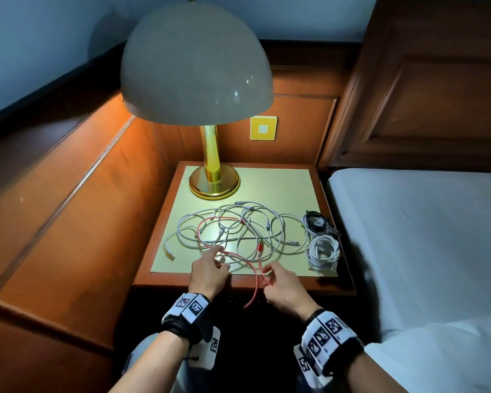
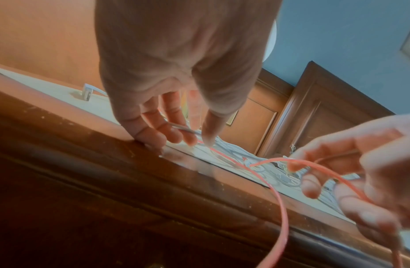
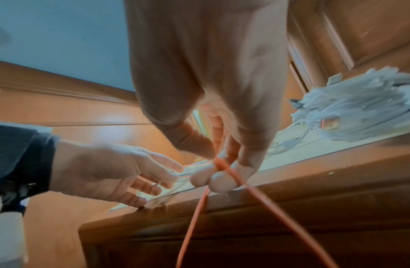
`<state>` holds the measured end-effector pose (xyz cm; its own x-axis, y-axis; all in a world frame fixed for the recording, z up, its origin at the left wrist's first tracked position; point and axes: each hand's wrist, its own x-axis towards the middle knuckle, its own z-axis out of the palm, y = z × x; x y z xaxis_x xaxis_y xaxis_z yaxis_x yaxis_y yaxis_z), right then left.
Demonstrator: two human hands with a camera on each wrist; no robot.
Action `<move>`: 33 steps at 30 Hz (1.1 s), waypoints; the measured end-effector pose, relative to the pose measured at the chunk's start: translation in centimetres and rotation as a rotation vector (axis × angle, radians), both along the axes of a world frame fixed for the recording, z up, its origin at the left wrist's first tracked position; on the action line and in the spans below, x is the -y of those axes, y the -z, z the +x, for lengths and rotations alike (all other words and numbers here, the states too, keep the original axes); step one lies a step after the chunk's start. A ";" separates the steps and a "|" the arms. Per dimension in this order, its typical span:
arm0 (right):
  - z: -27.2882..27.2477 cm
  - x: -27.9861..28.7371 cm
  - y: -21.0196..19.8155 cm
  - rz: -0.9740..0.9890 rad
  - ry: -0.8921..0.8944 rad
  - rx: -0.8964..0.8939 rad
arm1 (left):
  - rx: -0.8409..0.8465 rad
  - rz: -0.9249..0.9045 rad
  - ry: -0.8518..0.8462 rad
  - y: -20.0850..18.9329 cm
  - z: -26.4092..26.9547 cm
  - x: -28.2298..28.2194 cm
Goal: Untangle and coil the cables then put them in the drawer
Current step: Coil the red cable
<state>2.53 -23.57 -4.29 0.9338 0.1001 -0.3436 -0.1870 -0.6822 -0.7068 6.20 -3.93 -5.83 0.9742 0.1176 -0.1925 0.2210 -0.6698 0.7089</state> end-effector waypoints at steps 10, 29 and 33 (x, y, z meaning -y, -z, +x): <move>2.2 -4.2 1.4 -0.373 -0.013 0.146 | -0.054 0.080 -0.032 0.2 1.4 0.1; -2.4 1.7 0.2 -0.054 0.250 0.142 | -0.024 0.124 -0.247 1.9 3.2 -1.3; -3.1 2.8 -0.4 -0.075 0.216 0.053 | -0.007 0.027 -0.289 1.8 3.3 -1.5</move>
<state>-0.54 -26.38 -3.94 0.9478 -0.1281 -0.2920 -0.2981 -0.6811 -0.6688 9.46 -2.40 -7.63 0.8982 0.3953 -0.1923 0.4104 -0.5971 0.6892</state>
